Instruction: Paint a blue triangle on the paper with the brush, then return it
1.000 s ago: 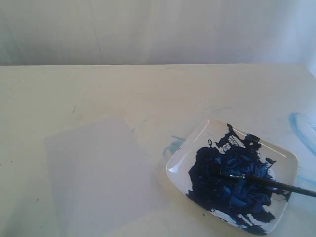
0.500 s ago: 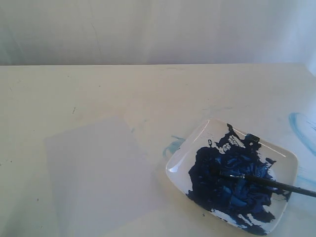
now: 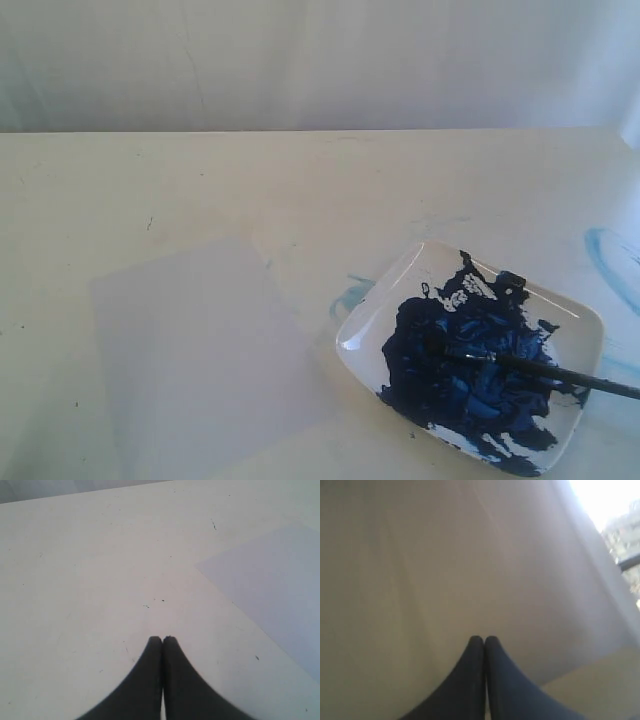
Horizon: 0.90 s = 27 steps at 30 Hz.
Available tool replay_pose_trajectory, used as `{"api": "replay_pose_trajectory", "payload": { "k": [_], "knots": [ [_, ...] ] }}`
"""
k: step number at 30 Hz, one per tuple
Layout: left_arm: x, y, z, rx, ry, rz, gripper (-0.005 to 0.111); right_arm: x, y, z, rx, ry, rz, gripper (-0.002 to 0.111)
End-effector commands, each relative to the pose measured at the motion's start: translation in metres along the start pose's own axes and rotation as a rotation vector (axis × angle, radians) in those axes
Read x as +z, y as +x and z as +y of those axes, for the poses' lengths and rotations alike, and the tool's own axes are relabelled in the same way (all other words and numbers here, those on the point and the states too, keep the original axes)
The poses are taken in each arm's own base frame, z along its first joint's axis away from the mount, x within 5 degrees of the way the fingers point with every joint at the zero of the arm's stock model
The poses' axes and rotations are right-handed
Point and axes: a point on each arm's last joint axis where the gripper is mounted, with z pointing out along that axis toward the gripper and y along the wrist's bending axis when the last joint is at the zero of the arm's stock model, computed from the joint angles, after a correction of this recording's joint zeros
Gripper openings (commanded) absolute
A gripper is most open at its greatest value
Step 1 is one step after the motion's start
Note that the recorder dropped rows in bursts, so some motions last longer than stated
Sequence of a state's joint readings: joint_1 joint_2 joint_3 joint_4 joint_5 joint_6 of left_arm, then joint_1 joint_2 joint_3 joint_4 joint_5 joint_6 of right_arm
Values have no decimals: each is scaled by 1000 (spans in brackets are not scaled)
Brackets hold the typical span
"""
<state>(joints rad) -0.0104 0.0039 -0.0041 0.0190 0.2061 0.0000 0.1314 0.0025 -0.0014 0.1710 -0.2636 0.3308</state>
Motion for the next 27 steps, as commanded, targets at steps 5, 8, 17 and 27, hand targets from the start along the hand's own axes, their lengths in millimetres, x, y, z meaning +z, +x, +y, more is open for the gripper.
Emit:
{"api": "replay_pose_trajectory", "payload": {
  "k": [5, 8, 17, 27],
  "knots": [
    [0, 1, 0, -3, 3, -2, 0, -13, 44, -15, 388, 273, 459, 0],
    [0, 1, 0, -3, 3, -2, 0, -15, 47, -18, 551, 360, 469, 0],
    [0, 1, 0, -3, 3, -2, 0, -13, 48, -37, 628, 611, 398, 0],
    [0, 1, 0, -3, 3, -2, 0, 25, 44, -34, 356, 701, 617, 0]
  ]
}}
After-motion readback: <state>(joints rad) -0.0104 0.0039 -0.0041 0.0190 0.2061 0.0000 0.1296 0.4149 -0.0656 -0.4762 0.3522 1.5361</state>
